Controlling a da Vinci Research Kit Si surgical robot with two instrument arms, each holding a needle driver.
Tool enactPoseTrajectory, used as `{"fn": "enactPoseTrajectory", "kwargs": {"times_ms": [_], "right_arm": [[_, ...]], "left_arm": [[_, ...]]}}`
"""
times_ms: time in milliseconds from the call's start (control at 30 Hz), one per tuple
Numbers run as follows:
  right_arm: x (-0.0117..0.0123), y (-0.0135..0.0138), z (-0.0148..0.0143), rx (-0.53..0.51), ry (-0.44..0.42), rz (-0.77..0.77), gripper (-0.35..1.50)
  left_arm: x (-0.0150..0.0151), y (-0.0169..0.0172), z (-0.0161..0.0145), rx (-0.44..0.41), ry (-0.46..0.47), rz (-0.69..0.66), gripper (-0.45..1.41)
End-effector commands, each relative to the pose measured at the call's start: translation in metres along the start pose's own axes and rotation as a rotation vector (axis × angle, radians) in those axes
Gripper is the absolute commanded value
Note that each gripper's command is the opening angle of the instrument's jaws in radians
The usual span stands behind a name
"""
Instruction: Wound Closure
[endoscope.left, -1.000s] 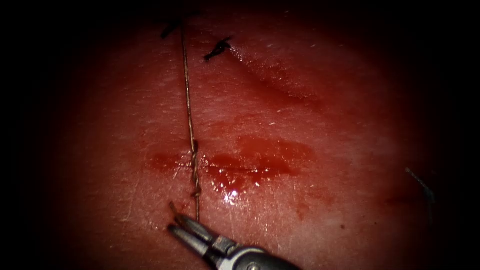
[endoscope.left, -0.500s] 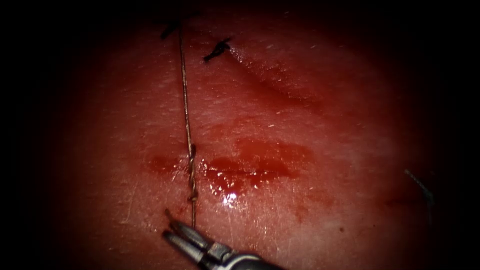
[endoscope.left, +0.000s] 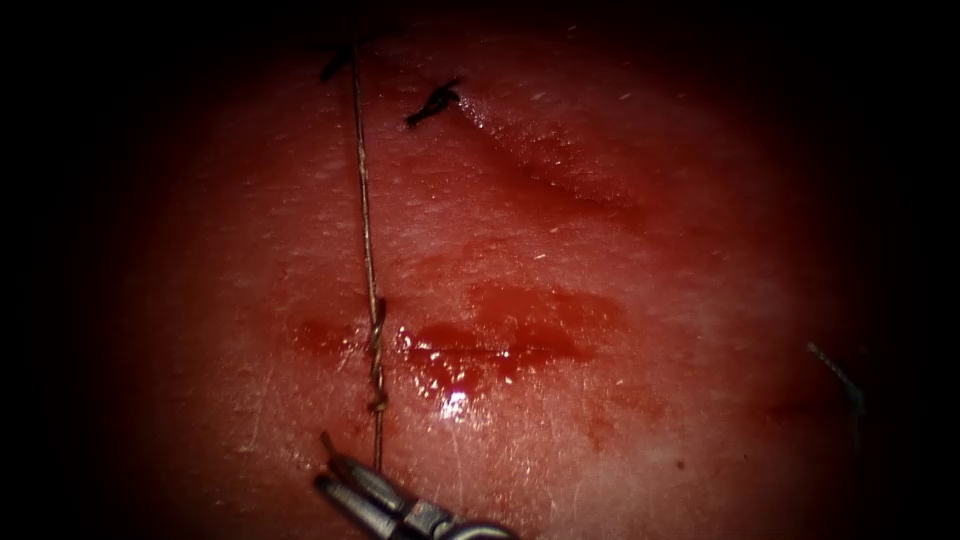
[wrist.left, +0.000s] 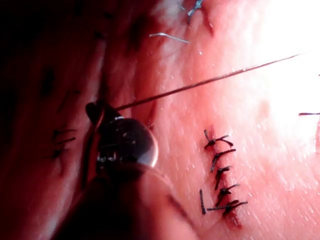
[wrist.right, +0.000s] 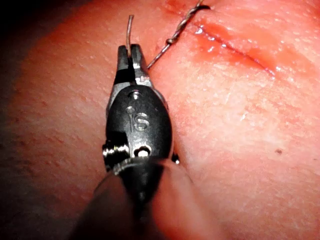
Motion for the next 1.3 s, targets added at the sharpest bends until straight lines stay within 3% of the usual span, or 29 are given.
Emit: {"fn": "enactPoseTrajectory", "kwargs": {"times_ms": [33,467,567,600,633,667,700,833,1033,1300], "right_arm": [[-0.0003,-0.0005,0.0007,0.004,-0.002,0.008,-0.35],[0.0,-0.0005,0.0006,0.042,-0.045,0.155,-0.35],[0.0012,0.0001,0.0006,0.048,0.016,0.164,-0.35],[0.0018,0.0004,0.0006,0.043,0.041,0.146,0.04],[0.0023,0.0007,0.0006,0.043,0.054,0.127,0.69],[0.0027,0.0009,0.0006,0.045,0.06,0.094,0.93],[0.0032,0.0011,0.0005,0.045,0.062,0.068,1.05],[0.0049,0.0018,-0.0003,0.005,0.062,-0.032,1.2],[0.008,0.0032,-0.0019,-0.004,0.101,-0.064,1.43],[0.0123,0.0052,-0.005,0.009,0.134,-0.102,1.4]], "left_arm": [[-0.0002,0.0002,0.001,-0.002,-0.003,0.0,-0.45],[-0.0002,-0.0003,0.0009,-0.003,-0.009,0.009,-0.45],[-0.0003,-0.0013,0.0006,0.013,-0.041,-0.034,-0.45],[-0.0005,-0.0018,0.0005,0.023,-0.048,-0.044,-0.45],[-0.0006,-0.0022,0.0004,0.03,-0.048,-0.054,-0.45],[-0.0008,-0.0026,0.0002,0.039,-0.051,-0.06,-0.45],[-0.0011,-0.0031,0.0001,0.054,-0.053,-0.064,-0.45],[-0.0022,-0.0049,-0.0006,0.088,-0.063,-0.073,-0.45],[-0.0052,-0.0083,-0.0033,0.117,-0.09,-0.092,-0.45],[-0.0099,-0.0156,-0.009,0.165,-0.142,-0.175,-0.45]]}}
